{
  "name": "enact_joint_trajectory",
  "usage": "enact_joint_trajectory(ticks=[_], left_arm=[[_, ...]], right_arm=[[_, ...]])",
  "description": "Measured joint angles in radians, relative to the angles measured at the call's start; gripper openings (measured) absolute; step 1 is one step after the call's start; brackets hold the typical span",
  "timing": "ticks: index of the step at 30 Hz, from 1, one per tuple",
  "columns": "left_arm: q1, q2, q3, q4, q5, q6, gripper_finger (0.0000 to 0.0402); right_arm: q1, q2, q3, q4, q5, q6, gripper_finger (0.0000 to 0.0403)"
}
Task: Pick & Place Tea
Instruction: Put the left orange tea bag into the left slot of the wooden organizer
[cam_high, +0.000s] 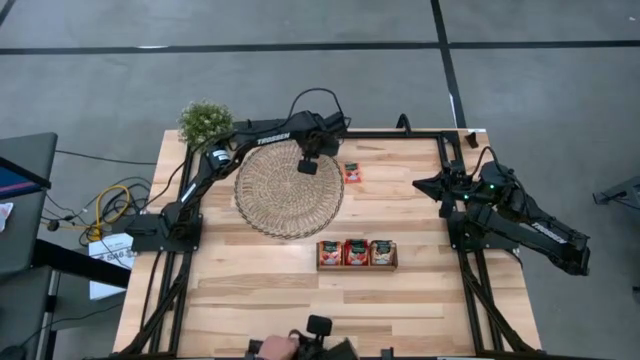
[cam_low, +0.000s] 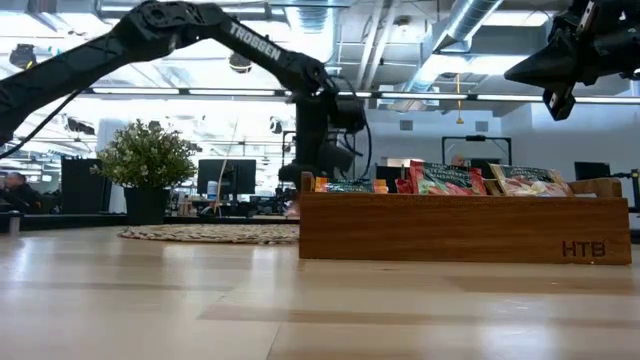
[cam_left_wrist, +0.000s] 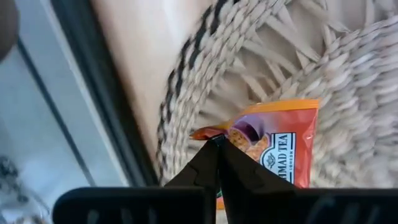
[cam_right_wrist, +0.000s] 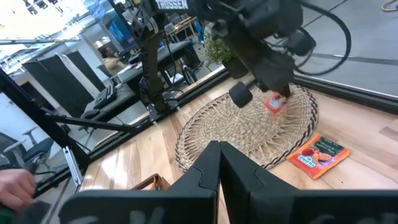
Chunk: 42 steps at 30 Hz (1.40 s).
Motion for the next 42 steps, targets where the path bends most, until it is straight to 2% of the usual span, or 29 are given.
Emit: enact_joint_trajectory(ticks=[4,9,16,22,27,32,42], left_arm=[[-0.026,-0.008,0.086,-0.12,-0.066,-0.109,0.0],[-0.092,-0.015,0.263,-0.348,-0.09,-0.364,0.0],[-0.278,-0.14,0.229,-0.439,-0.068,-0.633,0.0],[-0.469,-0.158,0.23,-0.446,-0.051,-0.778,0.0],[-0.584,-0.145,0.23,-0.418,-0.047,-0.893,0.0],[-0.657,-0.121,0.231,-0.362,-0.05,-1.009,0.0],[-0.74,-0.063,0.23,-0.318,-0.079,-1.082,0.0]], right_arm=[[0.0,0.0,0.0,0.0,-0.001,0.0,0.0],[0.0,0.0,0.0,0.0,-0.001,0.0,0.0],[0.0,0.0,0.0,-0.004,-0.001,0.0,0.0],[0.0,0.0,0.0,-0.004,-0.001,0.0,0.0],[0.0,0.0,0.0,-0.004,-0.001,0.0,0.0],[0.0,0.0,0.0,-0.006,-0.001,0.0,0.0],[0.0,0.0,0.0,-0.053,-0.002,0.0,0.0]])
